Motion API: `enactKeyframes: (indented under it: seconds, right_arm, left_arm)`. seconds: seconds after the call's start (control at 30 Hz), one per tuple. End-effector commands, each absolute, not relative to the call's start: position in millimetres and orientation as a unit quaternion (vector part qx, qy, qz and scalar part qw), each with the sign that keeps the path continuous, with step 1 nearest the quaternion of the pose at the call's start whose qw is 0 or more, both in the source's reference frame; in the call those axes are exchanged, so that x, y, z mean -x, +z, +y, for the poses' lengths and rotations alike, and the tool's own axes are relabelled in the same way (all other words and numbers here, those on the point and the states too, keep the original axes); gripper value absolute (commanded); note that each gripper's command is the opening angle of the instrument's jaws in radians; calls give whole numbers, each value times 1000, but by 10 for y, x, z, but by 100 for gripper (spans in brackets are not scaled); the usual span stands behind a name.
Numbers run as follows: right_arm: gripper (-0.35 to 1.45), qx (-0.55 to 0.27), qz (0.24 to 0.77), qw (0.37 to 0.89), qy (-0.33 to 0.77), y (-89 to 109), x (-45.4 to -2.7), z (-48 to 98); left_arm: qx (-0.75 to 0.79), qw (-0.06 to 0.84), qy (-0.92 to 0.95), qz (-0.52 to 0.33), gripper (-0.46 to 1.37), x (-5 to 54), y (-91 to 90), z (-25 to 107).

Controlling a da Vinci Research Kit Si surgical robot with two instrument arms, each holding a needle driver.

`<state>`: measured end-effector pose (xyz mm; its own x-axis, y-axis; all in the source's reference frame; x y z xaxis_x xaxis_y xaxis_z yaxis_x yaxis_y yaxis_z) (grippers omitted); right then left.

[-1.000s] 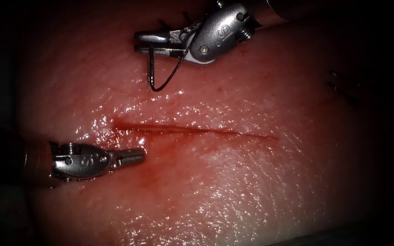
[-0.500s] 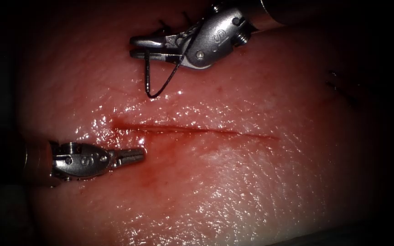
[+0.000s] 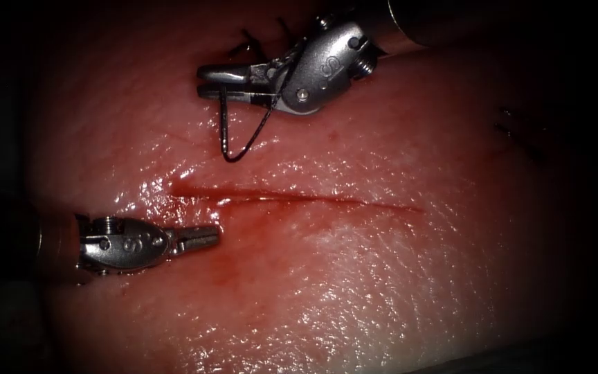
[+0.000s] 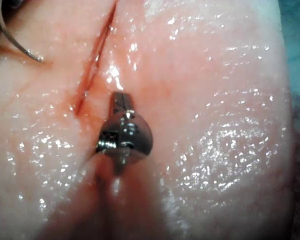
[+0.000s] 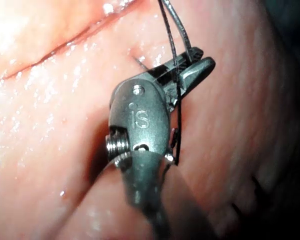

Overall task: Wound Closure
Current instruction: Insert needle into skin above wound with right needle driver

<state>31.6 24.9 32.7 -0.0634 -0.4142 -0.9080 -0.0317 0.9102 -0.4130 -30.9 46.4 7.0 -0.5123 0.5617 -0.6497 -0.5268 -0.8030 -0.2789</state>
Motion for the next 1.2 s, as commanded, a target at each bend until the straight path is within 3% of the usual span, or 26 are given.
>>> enactKeyframes:
  seconds: [0.03, 0.63, 1.2]
  right_arm:
    - [-35, 163, 717, 663, -143, 327, -316, 247]
    - [-35, 194, 696, 669, -175, 354, -307, 202]
    - [-35, 155, 689, 694, -139, 398, -296, 171]
  left_arm:
    - [383, 313, 869, -24, -35, 308, 70, 464]
    - [385, 313, 868, -22, -35, 307, 70, 463]
    - [389, 317, 865, -19, -35, 307, 70, 464]
